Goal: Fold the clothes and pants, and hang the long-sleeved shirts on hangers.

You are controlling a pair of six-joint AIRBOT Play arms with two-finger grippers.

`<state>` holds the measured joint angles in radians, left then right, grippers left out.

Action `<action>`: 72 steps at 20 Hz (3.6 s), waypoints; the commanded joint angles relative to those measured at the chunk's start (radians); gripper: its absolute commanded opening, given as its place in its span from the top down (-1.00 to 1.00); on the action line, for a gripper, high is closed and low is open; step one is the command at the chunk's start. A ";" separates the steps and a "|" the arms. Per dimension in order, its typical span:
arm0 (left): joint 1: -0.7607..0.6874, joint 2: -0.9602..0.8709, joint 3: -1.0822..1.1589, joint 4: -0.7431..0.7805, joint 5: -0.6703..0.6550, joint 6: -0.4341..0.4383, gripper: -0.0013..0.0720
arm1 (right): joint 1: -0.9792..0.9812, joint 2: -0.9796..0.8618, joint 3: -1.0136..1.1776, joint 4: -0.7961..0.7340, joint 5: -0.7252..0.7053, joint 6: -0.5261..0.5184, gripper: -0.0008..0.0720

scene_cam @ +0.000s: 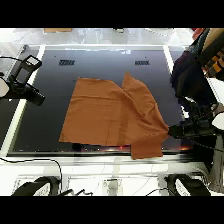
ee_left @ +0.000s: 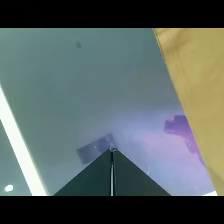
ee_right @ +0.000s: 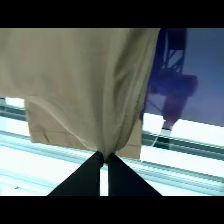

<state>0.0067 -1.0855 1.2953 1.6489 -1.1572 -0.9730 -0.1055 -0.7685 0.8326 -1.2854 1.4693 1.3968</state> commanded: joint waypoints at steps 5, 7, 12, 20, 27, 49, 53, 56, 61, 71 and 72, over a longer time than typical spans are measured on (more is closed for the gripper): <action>0.000 -0.004 0.000 -0.008 0.020 0.000 0.94 | 0.000 0.009 0.000 -0.028 -0.043 0.009 0.93; 0.000 -0.024 -0.003 -0.042 0.015 -0.001 0.94 | 0.000 0.009 0.000 -0.028 -0.059 0.009 0.93; 0.000 -0.128 -0.031 -0.045 -0.069 -0.284 0.93 | 0.000 0.009 0.000 -0.028 -0.079 0.009 0.93; 0.161 -0.344 -0.092 -0.232 -0.317 -0.202 0.94 | 0.000 0.009 0.000 -0.029 -0.130 -0.003 0.93; 0.496 -0.267 -0.438 -0.692 -0.294 -0.010 0.04 | 0.000 0.009 0.000 -0.029 -0.195 -0.003 0.93; 0.365 -0.328 -0.694 -0.771 -0.007 0.093 0.94 | 0.000 0.009 0.001 -0.023 -0.206 -0.002 0.93; 0.365 -0.272 -0.572 -0.856 -0.084 0.125 0.94 | 0.000 0.009 0.047 -0.019 -0.224 -0.003 0.93; 0.373 -0.129 -0.391 -0.930 -0.107 0.124 0.94 | 0.000 0.010 0.172 0.016 -0.262 -0.005 0.93; 0.398 0.181 -0.117 -1.067 0.002 0.124 0.94 | 0.000 0.014 0.476 0.137 -0.283 -0.119 0.93; 0.426 0.769 -0.072 -1.074 0.911 0.125 0.94 | 0.000 0.117 0.988 0.422 -0.325 -0.117 0.93; 0.426 0.793 -0.072 -1.075 0.974 0.125 0.94 | 0.000 0.117 1.026 0.415 -0.342 -0.116 0.93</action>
<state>0.4309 -0.4053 1.2182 0.5735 -0.4618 -0.8478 -0.1055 -0.6685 1.7367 -0.9379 1.1679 1.2823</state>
